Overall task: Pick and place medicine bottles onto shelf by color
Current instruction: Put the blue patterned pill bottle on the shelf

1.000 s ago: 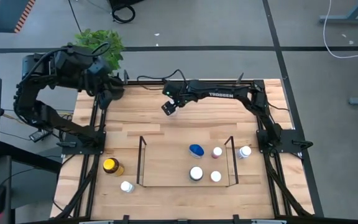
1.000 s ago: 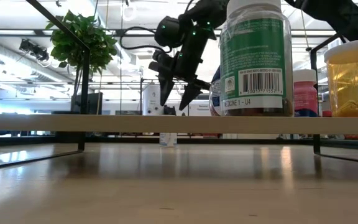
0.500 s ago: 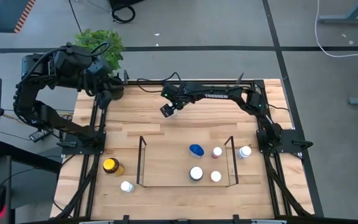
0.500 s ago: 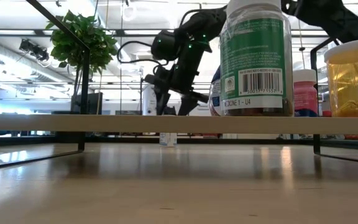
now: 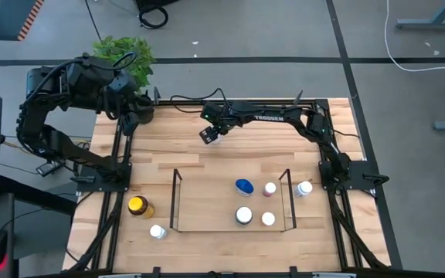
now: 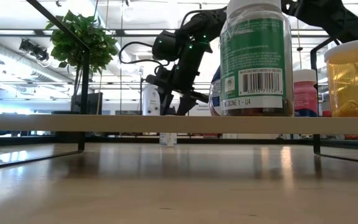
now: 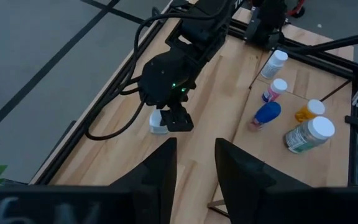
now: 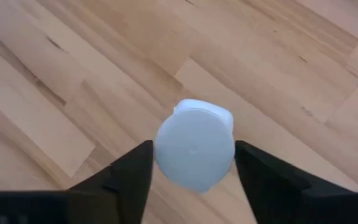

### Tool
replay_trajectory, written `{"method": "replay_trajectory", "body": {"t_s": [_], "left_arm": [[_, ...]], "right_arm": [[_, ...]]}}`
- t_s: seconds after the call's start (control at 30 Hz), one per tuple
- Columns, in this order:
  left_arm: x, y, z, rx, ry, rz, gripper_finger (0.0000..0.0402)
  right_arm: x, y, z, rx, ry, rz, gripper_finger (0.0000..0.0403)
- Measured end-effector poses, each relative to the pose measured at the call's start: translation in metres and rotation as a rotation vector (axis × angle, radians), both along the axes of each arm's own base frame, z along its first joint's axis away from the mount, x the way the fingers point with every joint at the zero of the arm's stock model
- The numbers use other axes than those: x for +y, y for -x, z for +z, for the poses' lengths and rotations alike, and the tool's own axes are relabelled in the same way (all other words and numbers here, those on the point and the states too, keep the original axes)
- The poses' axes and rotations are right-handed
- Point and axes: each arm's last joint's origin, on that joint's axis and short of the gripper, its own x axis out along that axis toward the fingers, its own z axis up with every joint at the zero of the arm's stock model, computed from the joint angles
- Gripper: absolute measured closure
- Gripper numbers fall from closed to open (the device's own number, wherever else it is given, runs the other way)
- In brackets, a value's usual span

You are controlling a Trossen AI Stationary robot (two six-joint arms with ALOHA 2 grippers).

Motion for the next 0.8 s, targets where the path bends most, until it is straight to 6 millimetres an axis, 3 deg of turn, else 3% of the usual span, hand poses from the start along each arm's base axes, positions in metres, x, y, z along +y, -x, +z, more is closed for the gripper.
{"method": "replay_trajectory", "body": {"t_s": [0.13, 0.43, 0.67, 0.8], "left_arm": [[0.000, 0.000, 0.000, 0.000, 0.000, 0.000, 0.0286], [0.000, 0.000, 0.000, 0.000, 0.001, 0.006, 0.0290], [0.000, 0.000, 0.000, -0.002, 0.004, 0.013, 0.0292], [0.000, 0.000, 0.000, -0.002, 0.005, 0.026, 0.0290]], "right_arm": [[0.000, 0.000, 0.001, 0.001, 0.007, 0.014, 0.0224], [0.002, 0.001, 0.002, -0.001, -0.041, 0.073, 0.0223], [0.044, 0.001, 0.019, 0.113, -0.075, 0.321, 0.0222], [0.067, -0.003, 0.045, 0.123, -0.023, 0.432, 0.0220]]}}
